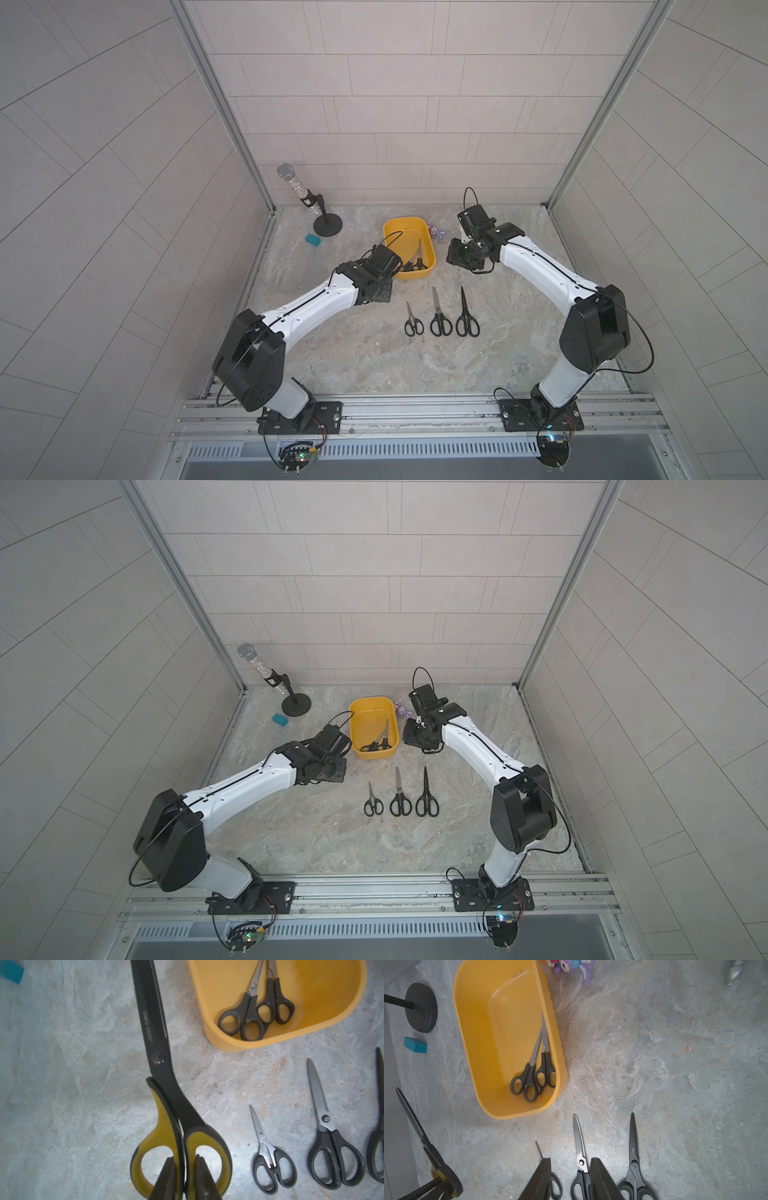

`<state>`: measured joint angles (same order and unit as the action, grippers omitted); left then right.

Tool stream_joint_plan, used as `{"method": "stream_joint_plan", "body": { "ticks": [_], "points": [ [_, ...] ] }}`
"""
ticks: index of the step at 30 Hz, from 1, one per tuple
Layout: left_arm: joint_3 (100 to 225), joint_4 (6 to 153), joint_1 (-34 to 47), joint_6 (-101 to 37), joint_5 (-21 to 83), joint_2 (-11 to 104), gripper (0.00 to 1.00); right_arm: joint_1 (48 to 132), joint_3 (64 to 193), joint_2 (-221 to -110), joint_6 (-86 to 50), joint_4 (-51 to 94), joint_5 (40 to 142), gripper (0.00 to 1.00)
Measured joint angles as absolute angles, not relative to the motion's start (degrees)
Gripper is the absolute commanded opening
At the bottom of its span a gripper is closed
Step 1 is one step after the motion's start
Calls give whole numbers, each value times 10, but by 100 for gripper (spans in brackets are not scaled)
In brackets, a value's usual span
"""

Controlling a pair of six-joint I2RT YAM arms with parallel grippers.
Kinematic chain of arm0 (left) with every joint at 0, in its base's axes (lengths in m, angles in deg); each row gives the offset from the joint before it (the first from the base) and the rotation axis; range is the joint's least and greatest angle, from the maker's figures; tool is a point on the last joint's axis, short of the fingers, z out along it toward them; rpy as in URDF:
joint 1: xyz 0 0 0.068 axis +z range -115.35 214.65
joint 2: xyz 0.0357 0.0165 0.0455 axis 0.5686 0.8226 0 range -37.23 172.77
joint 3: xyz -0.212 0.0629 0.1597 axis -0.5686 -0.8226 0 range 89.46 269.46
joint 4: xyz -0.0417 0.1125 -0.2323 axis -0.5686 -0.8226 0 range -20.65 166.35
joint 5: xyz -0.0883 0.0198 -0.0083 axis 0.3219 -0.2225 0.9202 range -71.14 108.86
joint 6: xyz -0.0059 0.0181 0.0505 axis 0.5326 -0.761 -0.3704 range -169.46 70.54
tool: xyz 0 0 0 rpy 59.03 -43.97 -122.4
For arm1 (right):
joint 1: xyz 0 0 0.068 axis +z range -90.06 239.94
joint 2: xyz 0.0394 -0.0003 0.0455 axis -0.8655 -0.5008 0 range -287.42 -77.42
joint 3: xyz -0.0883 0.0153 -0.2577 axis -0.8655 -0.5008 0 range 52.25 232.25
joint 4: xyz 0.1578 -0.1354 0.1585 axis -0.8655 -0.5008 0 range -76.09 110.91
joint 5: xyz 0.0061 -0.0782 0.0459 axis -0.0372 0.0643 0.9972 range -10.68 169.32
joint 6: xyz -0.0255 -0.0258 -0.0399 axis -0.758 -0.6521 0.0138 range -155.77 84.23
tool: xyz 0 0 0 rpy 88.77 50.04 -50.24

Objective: Take the scissors out of the storage box
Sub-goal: Place the scissors at the center of the board.

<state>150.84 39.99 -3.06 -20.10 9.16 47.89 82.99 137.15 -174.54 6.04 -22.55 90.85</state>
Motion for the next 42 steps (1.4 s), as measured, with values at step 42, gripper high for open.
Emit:
{"method": "stream_joint_plan", "body": {
  "ticks": [42],
  "points": [
    [1404,501,-111,-43,194,562,2,877,1332,-1710,69,-212,868,36]
  ]
}}
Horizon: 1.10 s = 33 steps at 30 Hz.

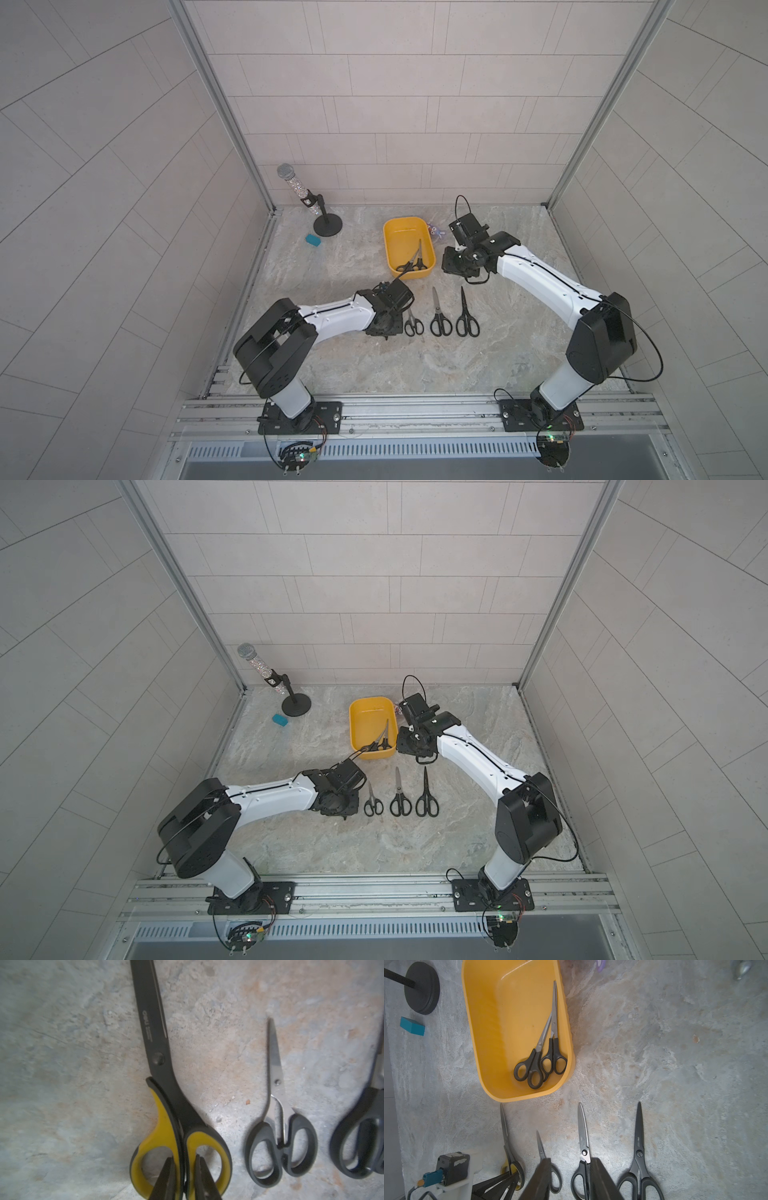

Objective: Take the scissors out of the storage box
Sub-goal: Place the scissors at the center of the board, then pick up the scissors from the storage box.

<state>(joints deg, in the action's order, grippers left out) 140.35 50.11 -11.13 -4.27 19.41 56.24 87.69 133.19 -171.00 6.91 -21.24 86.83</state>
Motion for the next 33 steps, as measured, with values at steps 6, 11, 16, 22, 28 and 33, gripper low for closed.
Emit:
{"method": "stream_joint_plan", "body": {
  "ticks": [6,11,16,22,28,33],
  "points": [
    [1406,501,-111,-44,199,563,14,877,1332,-1710,69,-212,868,36],
    [1407,496,-111,-44,198,563,20,877,1332,-1710,69,-209,868,36],
    [1410,493,-111,-44,193,563,27,877,1332,-1710,69,-206,868,36],
    [1419,490,-111,-44,188,563,35,877,1332,-1710,69,-205,868,36],
    [1435,480,-111,-55,173,553,46,877,1346,-1716,66,-206,868,36],
    [1501,451,-109,-87,132,530,48,877,1401,-1744,58,-216,865,36]
  ]
}}
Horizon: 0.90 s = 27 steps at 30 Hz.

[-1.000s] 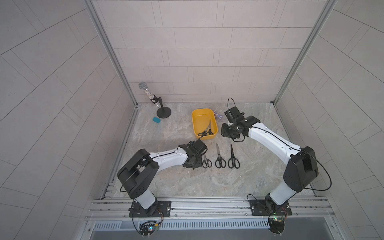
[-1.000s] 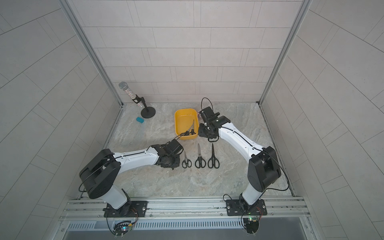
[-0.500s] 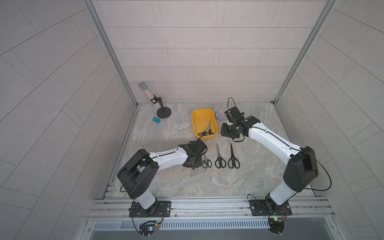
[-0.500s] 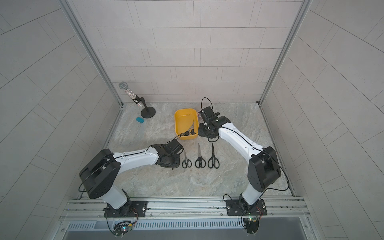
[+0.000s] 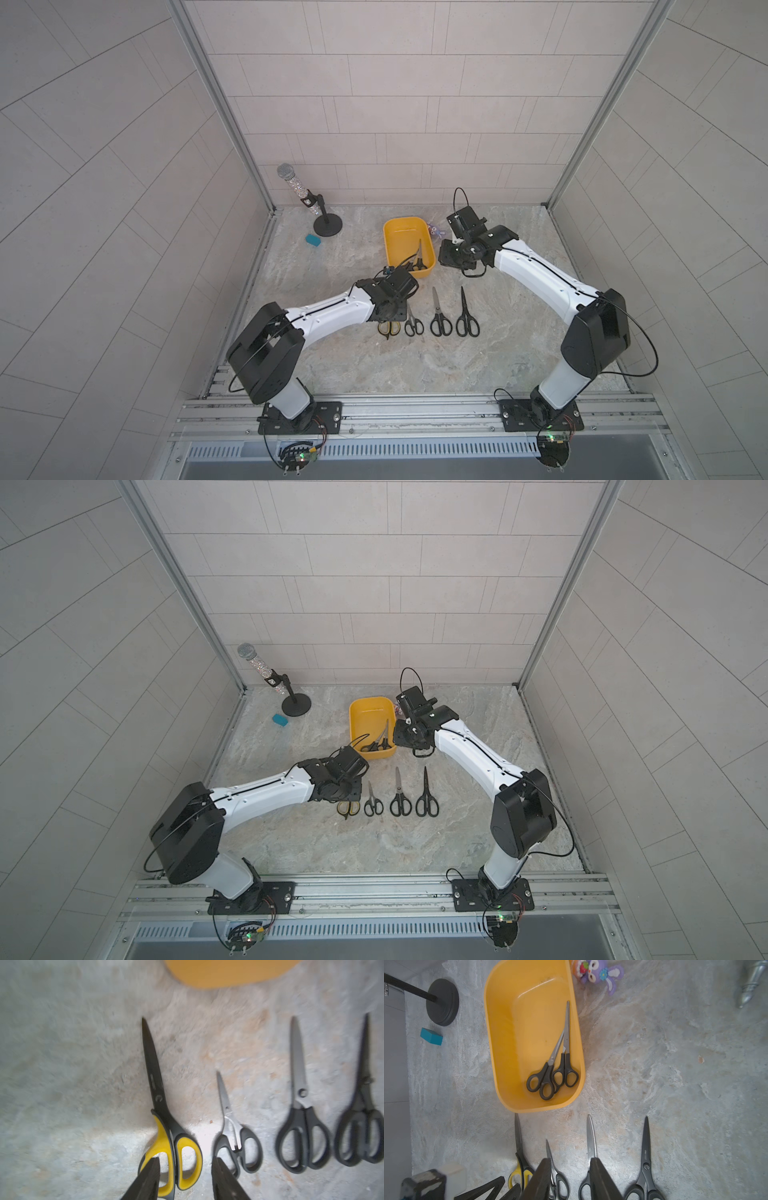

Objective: Take the scissors out of the storage box
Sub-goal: Pick up the scissors from the storage box.

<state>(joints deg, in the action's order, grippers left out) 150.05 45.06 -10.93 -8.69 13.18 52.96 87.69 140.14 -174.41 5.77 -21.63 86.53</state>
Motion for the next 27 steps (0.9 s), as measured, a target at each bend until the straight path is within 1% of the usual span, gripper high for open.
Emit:
{"method": "stream_joint_plan", "body": {
  "ticks": [6,10,16,22,27],
  "points": [
    [1575,443,-85,-119,116,524,48,877,1499,-1820,37,-231,863,36],
    [1593,433,-45,-138,116,528,47,878,1575,-1901,27,-240,864,36],
    [1616,418,14,-167,119,543,47,878,1636,-1980,23,-264,868,34],
    [1616,401,36,-189,119,543,51,886,1653,-2014,29,-272,875,34],
    [1615,400,37,-218,126,541,51,892,1653,-2019,39,-271,879,35]
  ]
}}
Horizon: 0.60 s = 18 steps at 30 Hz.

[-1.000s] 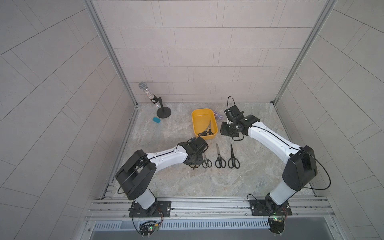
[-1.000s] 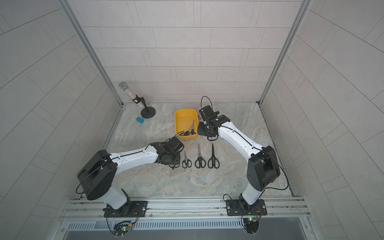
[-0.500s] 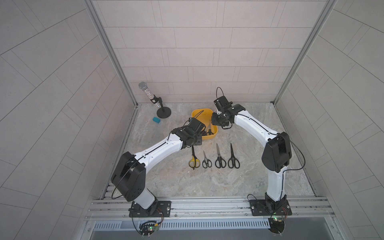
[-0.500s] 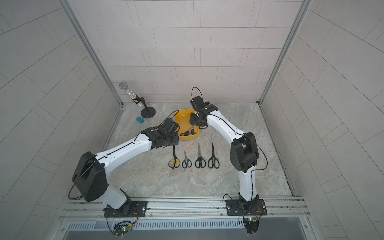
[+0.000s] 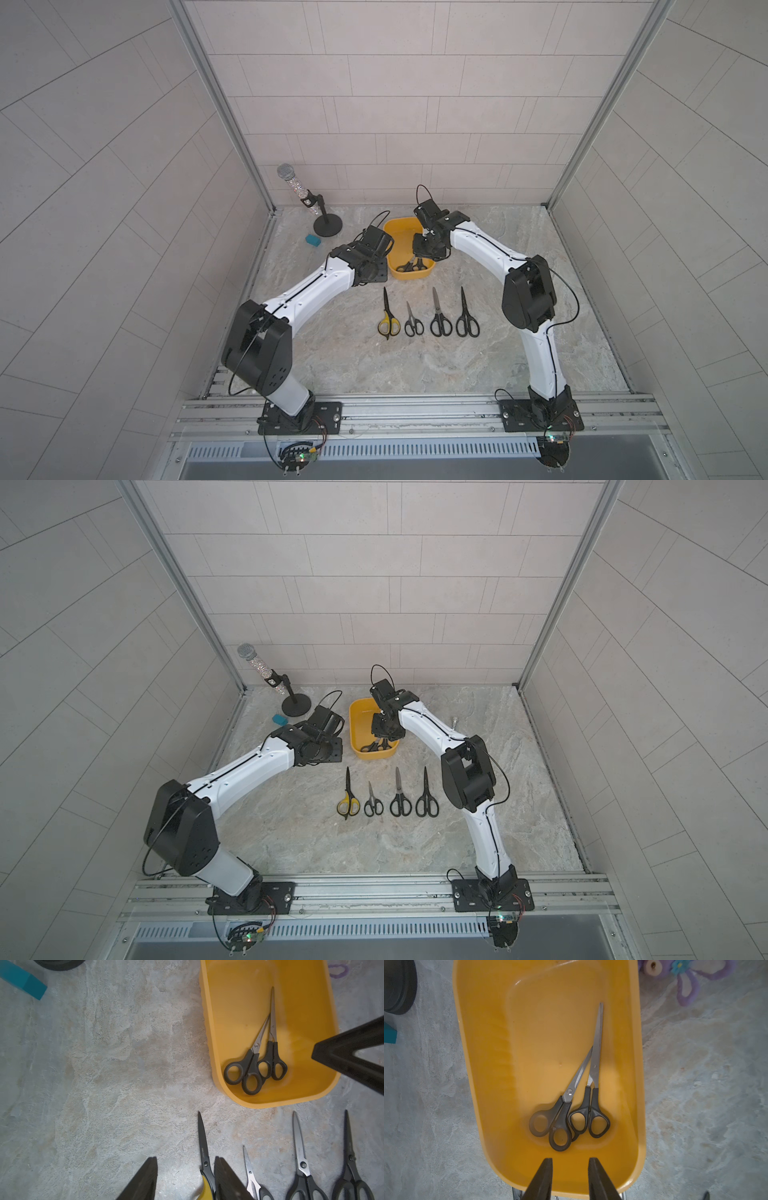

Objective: Take the scissors out of the storage box
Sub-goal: Pick up the scissors from the storage box.

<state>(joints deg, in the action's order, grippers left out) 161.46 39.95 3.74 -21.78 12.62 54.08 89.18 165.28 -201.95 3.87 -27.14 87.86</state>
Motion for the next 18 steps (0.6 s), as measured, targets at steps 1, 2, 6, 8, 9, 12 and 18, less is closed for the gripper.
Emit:
{"method": "stream_joint_plan", "body": {
  "ticks": [1,2,6,8,9,12,18],
  "points": [
    [1615,402,37,-224,129,541,51,892,1652,-2019,40,-269,878,35],
    [1615,403,37,-230,132,541,50,892,1650,-2019,41,-266,879,35],
    [1636,405,37,-250,137,551,49,892,1637,-2017,41,-264,883,34],
    [1657,414,37,-260,143,564,47,890,1604,-2000,42,-254,883,35],
    [1665,421,37,-262,147,571,46,888,1584,-1988,44,-251,884,35],
    [1705,438,37,-270,160,609,44,876,1534,-1945,50,-248,885,35],
    [1837,452,17,-286,170,736,41,822,1499,-1869,52,-231,890,35]
  ]
}}
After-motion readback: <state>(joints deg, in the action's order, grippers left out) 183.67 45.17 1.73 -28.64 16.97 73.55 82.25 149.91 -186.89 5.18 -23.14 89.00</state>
